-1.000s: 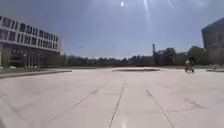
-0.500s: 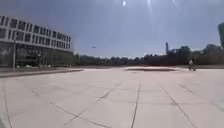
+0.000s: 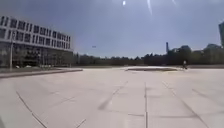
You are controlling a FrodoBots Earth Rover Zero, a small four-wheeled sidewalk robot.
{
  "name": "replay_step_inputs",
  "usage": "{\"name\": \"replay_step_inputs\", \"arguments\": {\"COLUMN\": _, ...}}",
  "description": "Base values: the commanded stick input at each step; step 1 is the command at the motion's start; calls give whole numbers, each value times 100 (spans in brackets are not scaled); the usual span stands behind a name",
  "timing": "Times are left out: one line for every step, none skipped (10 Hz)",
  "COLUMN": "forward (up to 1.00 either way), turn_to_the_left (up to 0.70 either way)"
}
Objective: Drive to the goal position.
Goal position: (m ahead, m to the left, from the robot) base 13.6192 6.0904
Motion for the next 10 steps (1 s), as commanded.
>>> {"name": "replay_step_inputs", "arguments": {"forward": 85, "turn_to_the_left": 0}}
{"name": "replay_step_inputs", "arguments": {"forward": 85, "turn_to_the_left": 0}}
{"name": "replay_step_inputs", "arguments": {"forward": 85, "turn_to_the_left": 0}}
{"name": "replay_step_inputs", "arguments": {"forward": 85, "turn_to_the_left": 0}}
{"name": "replay_step_inputs", "arguments": {"forward": 85, "turn_to_the_left": 0}}
{"name": "replay_step_inputs", "arguments": {"forward": 85, "turn_to_the_left": -1}}
{"name": "replay_step_inputs", "arguments": {"forward": 85, "turn_to_the_left": -2}}
{"name": "replay_step_inputs", "arguments": {"forward": 85, "turn_to_the_left": -12}}
{"name": "replay_step_inputs", "arguments": {"forward": 85, "turn_to_the_left": -33}}
{"name": "replay_step_inputs", "arguments": {"forward": 85, "turn_to_the_left": -34}}
